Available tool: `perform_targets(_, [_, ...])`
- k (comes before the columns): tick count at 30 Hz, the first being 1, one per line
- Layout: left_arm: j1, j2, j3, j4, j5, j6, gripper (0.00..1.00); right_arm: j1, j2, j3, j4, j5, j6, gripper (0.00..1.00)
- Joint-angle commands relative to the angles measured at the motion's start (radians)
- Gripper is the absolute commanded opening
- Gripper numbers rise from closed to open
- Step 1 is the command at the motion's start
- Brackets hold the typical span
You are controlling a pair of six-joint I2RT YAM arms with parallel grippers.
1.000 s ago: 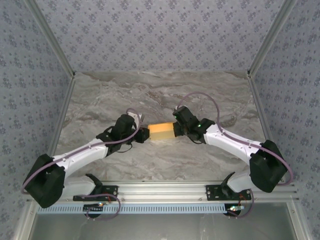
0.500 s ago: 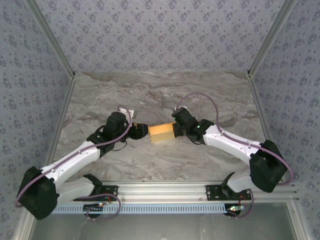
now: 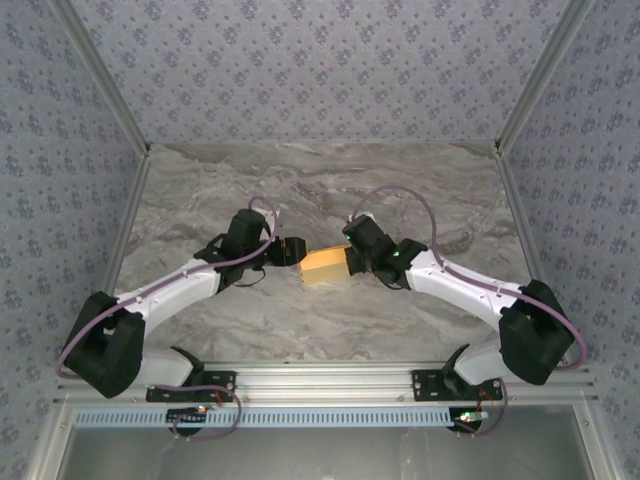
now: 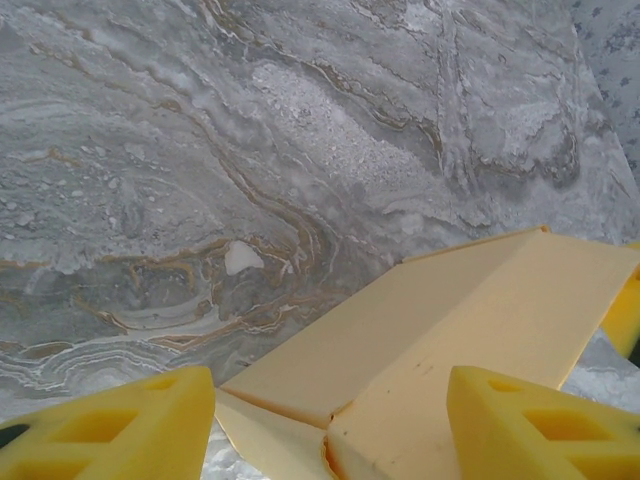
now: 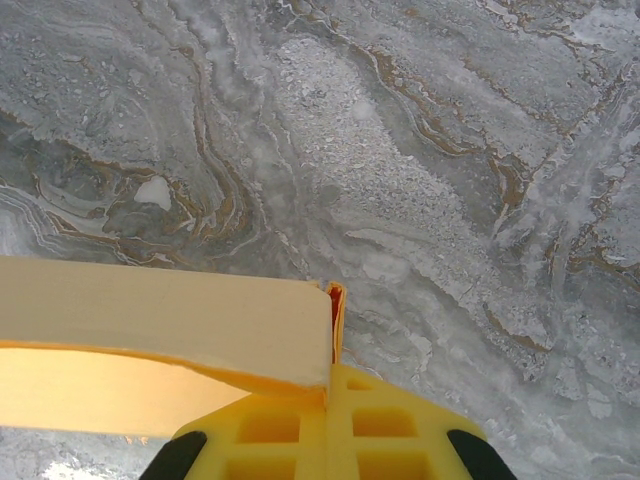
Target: Fold the paper box
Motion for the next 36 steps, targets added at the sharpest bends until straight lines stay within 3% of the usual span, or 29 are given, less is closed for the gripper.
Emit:
perform_targets(1, [-0.011, 0.004, -0.045, 0.037, 0.029, -0.019, 0.62, 0.007, -0.006, -0.012, -0.033, 0.026, -0.003, 0.02])
perform_targets(8, [-0.017, 0.027, -0.089, 0.050, 0.010, -0.009, 0.62, 0.008, -0.018, 0.003, -0.042, 0.028, -0.006, 0.08])
perform_targets(22, [-0.043, 0.049, -0.098, 0.050, -0.045, 0.003, 0.62, 0.001, -0.147, 0.025, -0.094, -0.044, -0.039, 0.39])
perform_targets(26, [-0.049, 0.048, -0.095, 0.046, -0.046, 0.006, 0.62, -0.061, -0.141, 0.035, -0.072, -0.156, -0.049, 0.47])
perform_targets(36, [-0.056, 0.043, -0.086, 0.035, -0.057, 0.012, 0.62, -0.252, 0.027, 0.053, 0.011, -0.489, -0.065, 0.48])
